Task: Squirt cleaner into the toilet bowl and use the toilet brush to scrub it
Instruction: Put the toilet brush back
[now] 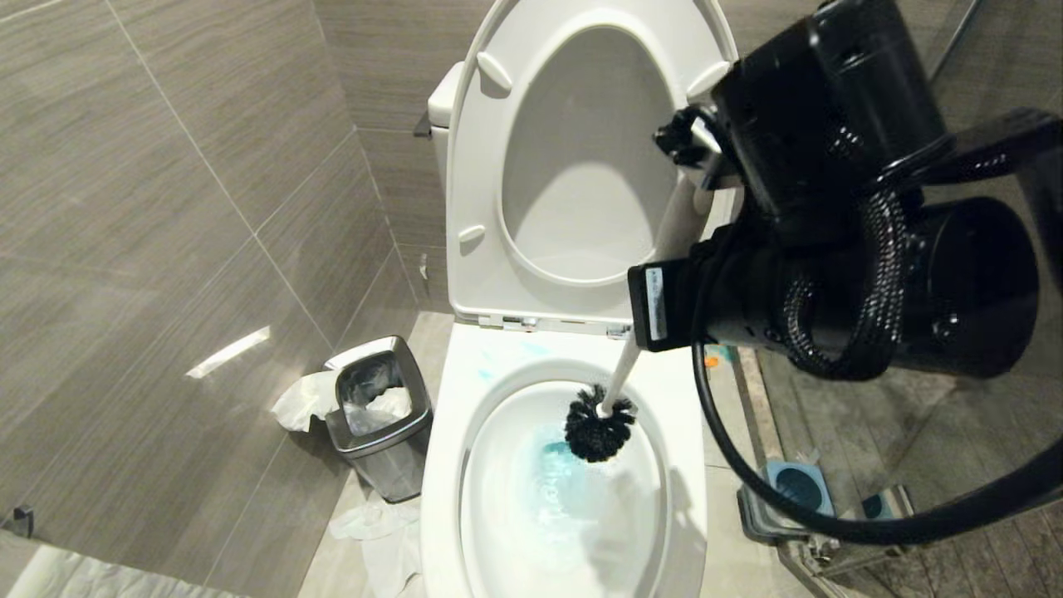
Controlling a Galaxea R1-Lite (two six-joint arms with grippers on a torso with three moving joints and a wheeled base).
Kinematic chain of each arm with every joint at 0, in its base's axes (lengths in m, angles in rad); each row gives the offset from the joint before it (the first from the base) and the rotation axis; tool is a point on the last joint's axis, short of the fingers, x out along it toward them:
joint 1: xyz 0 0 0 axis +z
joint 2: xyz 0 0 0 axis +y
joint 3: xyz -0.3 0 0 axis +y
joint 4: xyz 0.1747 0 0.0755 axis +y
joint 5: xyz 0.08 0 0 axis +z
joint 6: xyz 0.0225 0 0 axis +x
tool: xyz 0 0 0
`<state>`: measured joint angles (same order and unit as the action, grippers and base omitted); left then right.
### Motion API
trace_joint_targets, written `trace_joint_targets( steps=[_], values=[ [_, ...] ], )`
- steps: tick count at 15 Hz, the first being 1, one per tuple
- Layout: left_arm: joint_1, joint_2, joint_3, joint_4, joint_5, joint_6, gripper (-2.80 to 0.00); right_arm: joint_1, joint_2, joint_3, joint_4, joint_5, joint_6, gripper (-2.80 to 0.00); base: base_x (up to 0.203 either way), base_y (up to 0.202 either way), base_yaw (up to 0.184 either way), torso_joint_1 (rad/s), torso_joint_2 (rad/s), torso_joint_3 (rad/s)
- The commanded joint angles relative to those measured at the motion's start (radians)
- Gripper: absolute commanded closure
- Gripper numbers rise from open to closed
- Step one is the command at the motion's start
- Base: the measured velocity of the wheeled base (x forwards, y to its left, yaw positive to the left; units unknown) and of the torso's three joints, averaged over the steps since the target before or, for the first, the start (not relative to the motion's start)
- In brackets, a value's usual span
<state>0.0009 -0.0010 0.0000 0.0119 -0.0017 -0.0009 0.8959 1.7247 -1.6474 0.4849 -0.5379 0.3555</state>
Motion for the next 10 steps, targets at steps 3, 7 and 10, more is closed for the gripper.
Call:
trace_joint_targets(
  steps=[3,7,10],
  values=[
    [0.001,0.001,0.000,0.000,0.000,-0.001,0.00,-0.066,-0.038,-0.089,0.064,-0.008,0.003,0.00,0.000,0.000,0.000,0.000,0.00,0.000],
    [0.001,0.001,0.000,0.000,0.000,-0.001,0.00,-0.168,-0.067,-0.081,0.106,-0.043,0.000,0.00,0.000,0.000,0.000,0.000,0.00,0.000],
    [0.001,0.001,0.000,0.000,0.000,-0.001,0.00,-0.279,-0.092,-0.080,0.109,-0.045,-0.024,0.00,0.000,0.000,0.000,0.000,0.00,0.000]
  ],
)
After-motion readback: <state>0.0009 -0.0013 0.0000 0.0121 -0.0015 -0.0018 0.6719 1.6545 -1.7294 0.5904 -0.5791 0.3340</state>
